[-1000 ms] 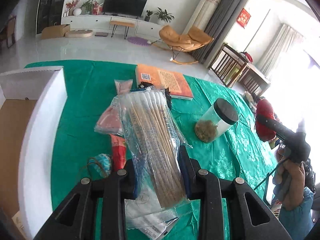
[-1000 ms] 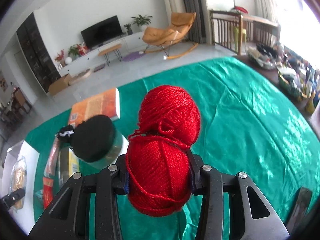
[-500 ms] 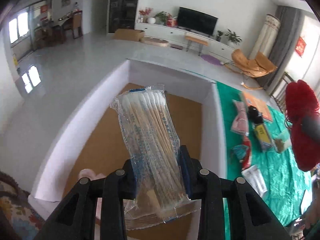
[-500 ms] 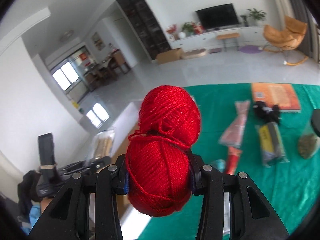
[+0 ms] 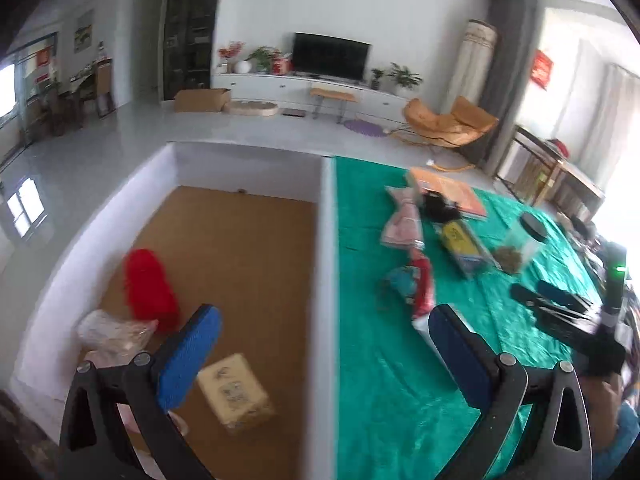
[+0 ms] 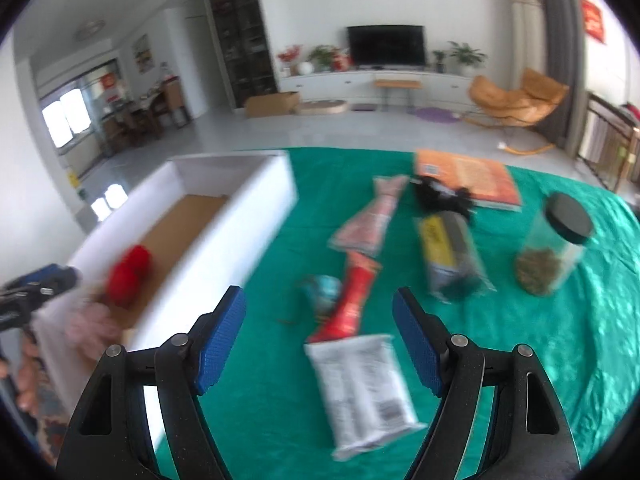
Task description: Organize soft objects
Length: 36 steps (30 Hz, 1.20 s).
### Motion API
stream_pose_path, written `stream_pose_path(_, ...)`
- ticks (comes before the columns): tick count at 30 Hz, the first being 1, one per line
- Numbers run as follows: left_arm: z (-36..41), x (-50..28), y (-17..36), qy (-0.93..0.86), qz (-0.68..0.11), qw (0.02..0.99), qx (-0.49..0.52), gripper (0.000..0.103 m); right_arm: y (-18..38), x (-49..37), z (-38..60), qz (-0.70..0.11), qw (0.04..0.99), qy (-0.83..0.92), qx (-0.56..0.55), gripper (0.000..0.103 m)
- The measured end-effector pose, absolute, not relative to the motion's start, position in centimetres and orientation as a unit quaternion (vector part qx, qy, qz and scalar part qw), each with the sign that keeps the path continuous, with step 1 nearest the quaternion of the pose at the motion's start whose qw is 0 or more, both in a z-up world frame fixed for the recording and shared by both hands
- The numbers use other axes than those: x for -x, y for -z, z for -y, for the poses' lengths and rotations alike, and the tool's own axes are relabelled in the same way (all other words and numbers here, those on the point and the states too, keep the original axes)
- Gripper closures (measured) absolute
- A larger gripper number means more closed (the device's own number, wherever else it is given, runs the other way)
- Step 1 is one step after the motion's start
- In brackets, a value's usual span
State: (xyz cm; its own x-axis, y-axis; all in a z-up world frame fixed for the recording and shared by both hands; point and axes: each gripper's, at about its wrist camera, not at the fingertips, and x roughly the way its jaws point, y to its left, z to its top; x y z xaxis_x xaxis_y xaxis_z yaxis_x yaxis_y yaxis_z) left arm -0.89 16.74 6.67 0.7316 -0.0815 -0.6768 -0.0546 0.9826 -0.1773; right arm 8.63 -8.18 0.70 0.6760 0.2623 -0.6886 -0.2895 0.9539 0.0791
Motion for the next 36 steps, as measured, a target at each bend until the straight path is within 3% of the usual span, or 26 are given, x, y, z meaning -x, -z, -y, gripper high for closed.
stream_pose_path(5,-5.2,0.3,-3.3,0.127,-0.410,0.903,0.018,0.000,6.8,-10.5,19.2,-0.442,0.897,-0.002,-0.013,0.025)
stream_pose_path(9,-0.9,-0.3,1.5,0.136,-0.445,0.885,-0.009,0.000,8.9,-9.8,24.2,-0.449,0.891,0.074,-0.014,0.025)
stream_pose_path(19,-3.9,-3.5,7.9,0.095,-0.488,0.866,0.060,0.000,8.8,-9.5,26.7,-0.439,0.891,0.106,-0.050,0.019)
stream_pose_path(36,-3.0,-5.0,8.2,0.117,-0.443,0.888,0.030,0.000,9.3,-9.2,26.9,-0.439,0.891,0.105,-0.051,0.018)
